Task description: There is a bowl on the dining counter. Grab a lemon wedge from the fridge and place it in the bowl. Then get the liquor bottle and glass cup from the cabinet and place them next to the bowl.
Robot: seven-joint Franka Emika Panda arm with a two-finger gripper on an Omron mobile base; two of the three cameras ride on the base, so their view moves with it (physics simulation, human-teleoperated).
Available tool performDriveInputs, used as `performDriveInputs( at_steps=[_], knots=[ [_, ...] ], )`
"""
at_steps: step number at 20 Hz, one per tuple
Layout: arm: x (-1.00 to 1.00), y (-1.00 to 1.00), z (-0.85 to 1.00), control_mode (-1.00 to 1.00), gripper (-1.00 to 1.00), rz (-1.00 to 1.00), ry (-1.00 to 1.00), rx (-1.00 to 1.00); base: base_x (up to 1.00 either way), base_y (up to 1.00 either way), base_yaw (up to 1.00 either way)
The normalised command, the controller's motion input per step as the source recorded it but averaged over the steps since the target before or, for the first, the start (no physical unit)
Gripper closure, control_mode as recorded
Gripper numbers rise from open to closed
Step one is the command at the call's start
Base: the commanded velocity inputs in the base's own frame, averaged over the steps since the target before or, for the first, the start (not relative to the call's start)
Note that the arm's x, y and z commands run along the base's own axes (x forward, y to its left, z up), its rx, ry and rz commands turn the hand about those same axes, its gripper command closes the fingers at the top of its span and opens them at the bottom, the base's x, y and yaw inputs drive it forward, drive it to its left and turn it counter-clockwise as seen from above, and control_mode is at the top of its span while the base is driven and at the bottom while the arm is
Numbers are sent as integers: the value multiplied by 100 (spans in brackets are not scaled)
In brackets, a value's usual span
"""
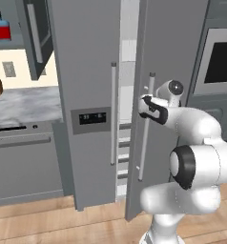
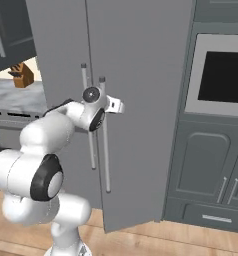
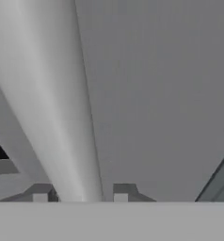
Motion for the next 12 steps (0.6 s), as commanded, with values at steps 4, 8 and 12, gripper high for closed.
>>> performDriveInputs(
  at_steps=[4,8,12],
  knots=[
    [-99,-85,0,-100,100,-15,0,5,0,0,0],
    [-60,-66,0,-100,100,-9,0,0,0,0,0],
    [-1,-3,0,-100,-100,0,0,0,0,0,0]
  ],
)
